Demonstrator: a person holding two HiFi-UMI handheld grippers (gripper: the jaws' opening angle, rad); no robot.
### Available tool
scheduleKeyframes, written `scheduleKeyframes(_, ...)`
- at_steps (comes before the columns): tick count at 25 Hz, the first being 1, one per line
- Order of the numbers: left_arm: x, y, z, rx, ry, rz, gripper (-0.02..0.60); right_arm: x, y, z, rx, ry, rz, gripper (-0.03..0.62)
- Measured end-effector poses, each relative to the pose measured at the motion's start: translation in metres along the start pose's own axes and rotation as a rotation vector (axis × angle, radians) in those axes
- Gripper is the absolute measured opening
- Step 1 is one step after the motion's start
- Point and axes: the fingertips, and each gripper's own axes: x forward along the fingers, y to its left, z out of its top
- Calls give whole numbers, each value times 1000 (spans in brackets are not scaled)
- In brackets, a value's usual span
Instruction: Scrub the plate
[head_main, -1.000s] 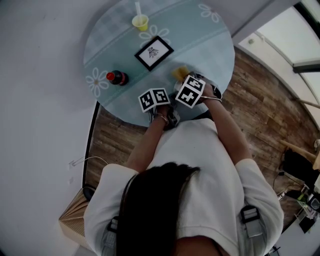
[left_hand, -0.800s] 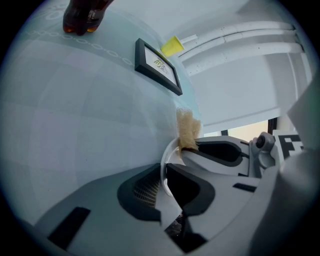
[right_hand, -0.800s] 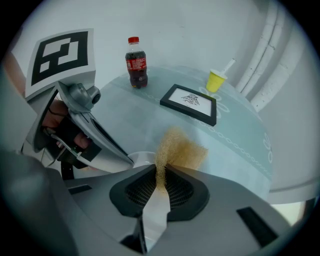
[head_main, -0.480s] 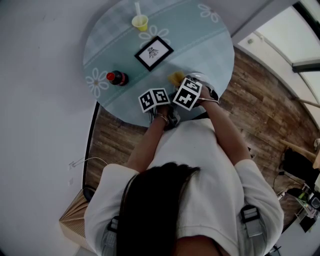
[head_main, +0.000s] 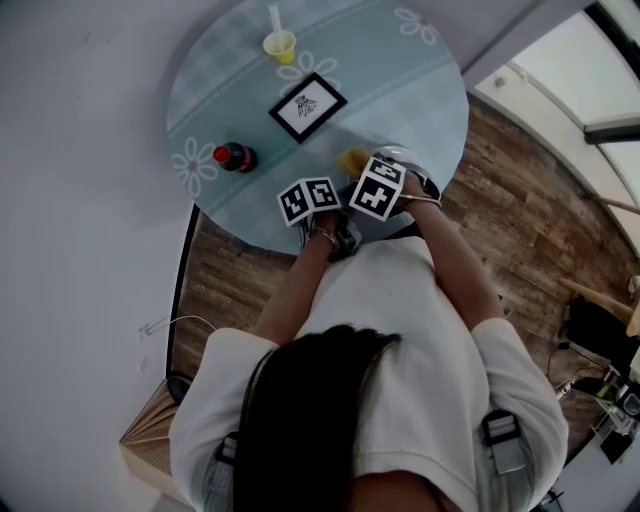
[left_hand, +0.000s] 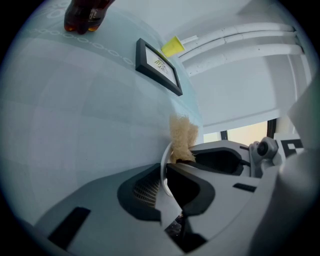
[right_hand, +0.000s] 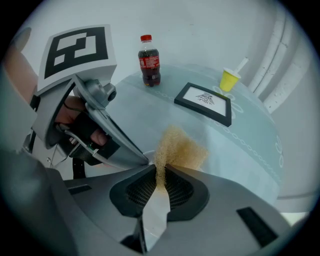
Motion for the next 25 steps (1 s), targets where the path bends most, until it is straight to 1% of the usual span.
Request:
scheduleKeyframes(5, 0, 1, 0, -1, -2, 0, 44, 0, 8, -8, 25, -25, 29, 63)
scheduleKeyframes(9, 0, 1, 0, -1, -1, -2, 44, -2, 17, -13, 12, -1, 60, 63)
scheduleKeyframes(15, -1, 2, 0, -4, 2, -2, 44, -4, 25, -19, 39, 12, 86, 63)
scheduleKeyframes(25, -1, 1, 0, -8, -4, -7, 44, -14, 38, -30, 31, 27, 106, 63)
